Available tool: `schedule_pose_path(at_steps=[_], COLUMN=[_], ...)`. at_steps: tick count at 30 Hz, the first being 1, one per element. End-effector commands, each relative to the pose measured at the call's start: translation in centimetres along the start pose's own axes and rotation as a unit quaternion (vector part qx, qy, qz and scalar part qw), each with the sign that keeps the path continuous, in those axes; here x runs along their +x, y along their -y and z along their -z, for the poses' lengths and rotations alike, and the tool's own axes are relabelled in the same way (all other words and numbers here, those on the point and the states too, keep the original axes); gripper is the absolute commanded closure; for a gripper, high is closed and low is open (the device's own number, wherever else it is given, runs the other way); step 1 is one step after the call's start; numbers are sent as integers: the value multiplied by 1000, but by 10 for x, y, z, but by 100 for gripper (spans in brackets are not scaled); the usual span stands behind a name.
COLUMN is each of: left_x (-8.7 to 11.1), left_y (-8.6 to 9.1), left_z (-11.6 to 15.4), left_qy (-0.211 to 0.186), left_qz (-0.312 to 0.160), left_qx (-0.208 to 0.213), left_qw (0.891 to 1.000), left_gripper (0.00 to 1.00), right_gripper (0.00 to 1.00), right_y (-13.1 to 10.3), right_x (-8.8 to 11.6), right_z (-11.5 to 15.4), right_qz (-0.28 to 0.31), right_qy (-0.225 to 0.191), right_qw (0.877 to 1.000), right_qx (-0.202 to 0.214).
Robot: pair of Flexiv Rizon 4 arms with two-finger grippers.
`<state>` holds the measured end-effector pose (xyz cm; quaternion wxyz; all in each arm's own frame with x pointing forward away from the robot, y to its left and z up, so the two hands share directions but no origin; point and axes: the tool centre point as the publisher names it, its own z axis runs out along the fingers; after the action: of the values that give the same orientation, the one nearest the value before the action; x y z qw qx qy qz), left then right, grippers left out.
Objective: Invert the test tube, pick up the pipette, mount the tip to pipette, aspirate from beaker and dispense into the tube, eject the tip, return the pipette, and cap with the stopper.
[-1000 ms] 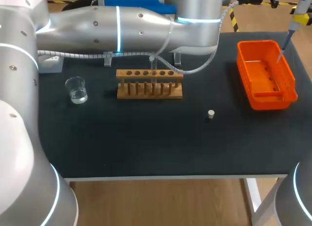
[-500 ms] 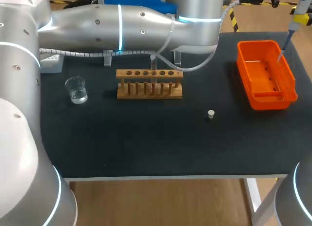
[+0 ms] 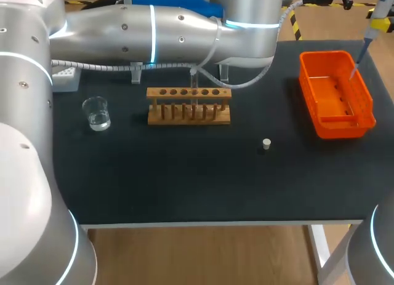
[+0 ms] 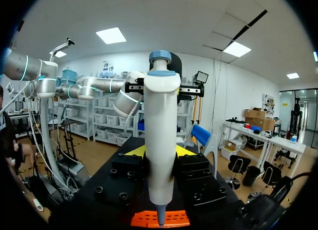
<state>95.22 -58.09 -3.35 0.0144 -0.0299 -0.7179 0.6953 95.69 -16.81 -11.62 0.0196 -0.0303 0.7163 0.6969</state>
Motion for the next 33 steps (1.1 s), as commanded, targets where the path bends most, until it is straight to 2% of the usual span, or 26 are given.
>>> schedule_pose_path(at_steps=[1, 33], left_x=[-3, -2], left_y=[-4, -18], left_z=[-1, -3], left_qy=[-4, -18], left_qz=[1, 10], left_qx=[0, -1], left_qw=[1000, 1000], left_gripper=[100, 100], right_gripper=[100, 100], right_y=[-2, -2], right_x=[0, 0], right_z=[0, 0], right_qz=[0, 0], right_qy=[0, 0], right_qw=[1000, 1000], right_qx=[1, 1])
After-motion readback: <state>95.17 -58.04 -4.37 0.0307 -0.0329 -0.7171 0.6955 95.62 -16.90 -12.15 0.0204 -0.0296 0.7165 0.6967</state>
